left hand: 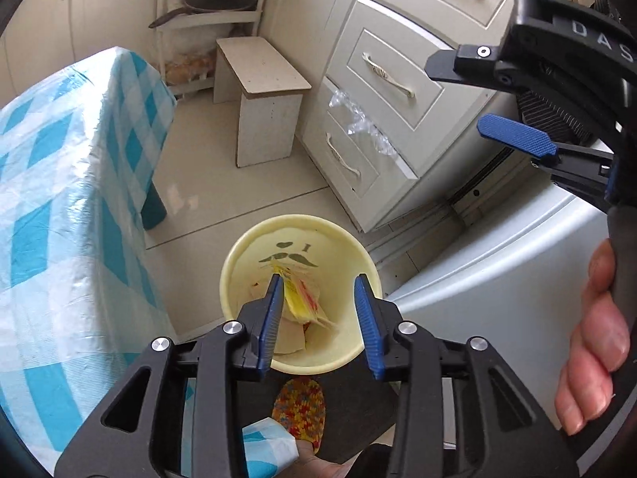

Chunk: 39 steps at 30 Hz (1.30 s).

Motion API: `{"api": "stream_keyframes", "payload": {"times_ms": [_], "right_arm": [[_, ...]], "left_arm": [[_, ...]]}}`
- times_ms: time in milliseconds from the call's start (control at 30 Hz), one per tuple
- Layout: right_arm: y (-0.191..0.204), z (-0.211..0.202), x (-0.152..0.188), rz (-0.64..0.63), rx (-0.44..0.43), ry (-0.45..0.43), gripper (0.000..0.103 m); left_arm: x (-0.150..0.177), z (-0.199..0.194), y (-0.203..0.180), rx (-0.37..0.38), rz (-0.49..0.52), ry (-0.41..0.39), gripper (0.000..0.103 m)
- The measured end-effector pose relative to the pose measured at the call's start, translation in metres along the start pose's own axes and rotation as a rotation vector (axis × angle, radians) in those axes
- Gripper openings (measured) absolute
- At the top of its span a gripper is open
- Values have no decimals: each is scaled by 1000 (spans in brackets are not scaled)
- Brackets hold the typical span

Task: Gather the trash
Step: 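Open the right tool over the bin while the left tool releases the snack bag, then return to the table and grasp an orange peel with the right tool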

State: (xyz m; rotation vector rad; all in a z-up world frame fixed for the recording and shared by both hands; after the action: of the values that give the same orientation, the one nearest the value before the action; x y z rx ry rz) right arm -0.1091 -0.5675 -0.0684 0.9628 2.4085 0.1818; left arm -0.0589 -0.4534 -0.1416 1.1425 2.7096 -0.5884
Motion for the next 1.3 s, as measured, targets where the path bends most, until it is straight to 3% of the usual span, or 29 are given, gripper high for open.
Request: {"api": "stream_keyframes", "payload": {"times_ms": [267, 433, 600, 767, 900, 1033, 1167, 1300], "right_arm": [[28, -15, -7, -8, -91, -65, 67], [59, -12, -3, -57, -122, -47, 67], [92, -6, 6, -103, -178, -3, 68], [135, 8, 21, -171, -252, 90, 68], [185, 16, 46, -306, -259, 153, 68], [245, 27, 90, -452, -375, 287, 68], [307, 47, 142, -573, -486, 442, 68], [352, 72, 179, -594, -543, 562, 68]], "left_arm": [[29, -66, 18, -81, 30, -108, 50], [63, -128, 59, -153, -11, -201, 55], [109, -194, 132, -279, -143, -294, 58], [157, -244, 224, -385, -359, -349, 58], [186, -260, 284, -414, -474, -324, 58], [201, -251, 317, -384, -531, -271, 58], [210, -230, 325, -376, -505, -204, 61], [215, -214, 322, -379, -475, -167, 61]]}}
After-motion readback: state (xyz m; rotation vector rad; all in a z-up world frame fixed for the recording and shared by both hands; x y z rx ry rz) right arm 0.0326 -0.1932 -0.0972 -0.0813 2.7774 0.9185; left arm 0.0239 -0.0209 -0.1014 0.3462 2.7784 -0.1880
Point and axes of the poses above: each gripper's, at about its wrist camera, not at the fingertips, and z roughly the way its jaws point, y to its left, x to its underside, the point moved 5 cm from there along z, roughly the way its jaws point, and after that the axes turned 14 degrees about y, right-handed, at the moved point
